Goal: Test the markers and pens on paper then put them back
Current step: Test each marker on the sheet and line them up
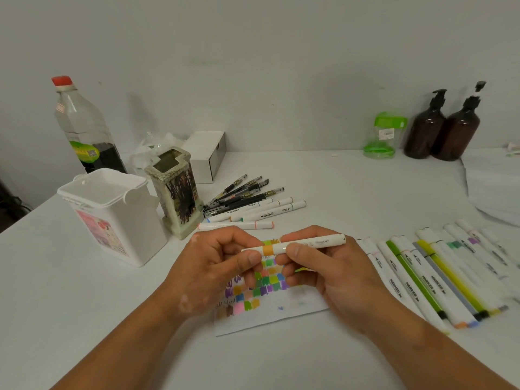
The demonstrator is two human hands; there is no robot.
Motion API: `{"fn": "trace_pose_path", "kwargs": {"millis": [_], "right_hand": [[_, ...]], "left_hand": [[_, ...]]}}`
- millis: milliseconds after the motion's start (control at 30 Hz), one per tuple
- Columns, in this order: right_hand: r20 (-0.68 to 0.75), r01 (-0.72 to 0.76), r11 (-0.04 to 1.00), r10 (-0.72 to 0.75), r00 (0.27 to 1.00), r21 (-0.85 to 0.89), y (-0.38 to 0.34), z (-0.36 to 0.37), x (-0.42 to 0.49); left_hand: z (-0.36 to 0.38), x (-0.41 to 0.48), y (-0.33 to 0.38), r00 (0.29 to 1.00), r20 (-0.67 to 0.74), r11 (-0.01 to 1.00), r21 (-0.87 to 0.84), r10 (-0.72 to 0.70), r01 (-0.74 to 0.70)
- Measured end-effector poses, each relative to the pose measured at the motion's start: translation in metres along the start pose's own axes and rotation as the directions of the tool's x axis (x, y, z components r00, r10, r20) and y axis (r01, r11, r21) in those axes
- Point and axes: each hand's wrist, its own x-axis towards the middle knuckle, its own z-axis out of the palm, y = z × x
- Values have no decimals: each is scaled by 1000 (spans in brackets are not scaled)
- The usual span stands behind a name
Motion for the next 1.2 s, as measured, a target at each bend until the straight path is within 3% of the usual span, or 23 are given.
{"fn": "trace_pose_path", "kwargs": {"millis": [133, 300, 367, 433, 567, 733, 833, 1200], "right_hand": [[55, 17, 995, -12, 998, -103, -2, -4, 1], [237, -53, 978, 101, 966, -201, -12, -21, -1], [192, 6, 929, 70, 979, -369, -10, -19, -2], [129, 65, 814, 13, 992, -578, -3, -12, -3], [78, 80, 649, -33, 996, -756, 5, -4, -4], [-218, -156, 397, -118, 969, -905, -1, -30, 5], [-319, -278, 245, -146, 937, -929, -1, -45, 8], [-393, -350, 227, -182, 901, -909, -4, -56, 11]], "left_hand": [[-3, 1, 0, 1000, -24, 998, 61, -4, 5], [-9, 2, -4, 996, -24, 989, 121, -86, 88], [-6, 2, -6, 997, 6, 981, 175, -83, 80], [0, 1, -6, 998, 50, 973, 227, -45, 33], [1, 0, -8, 998, 56, 947, 320, -33, 13], [-7, 4, -16, 995, -58, 814, 573, -81, 100], [-9, 8, -23, 993, -61, 753, 648, -98, 114], [-24, 10, -33, 986, -40, 771, 619, -164, 153]]}}
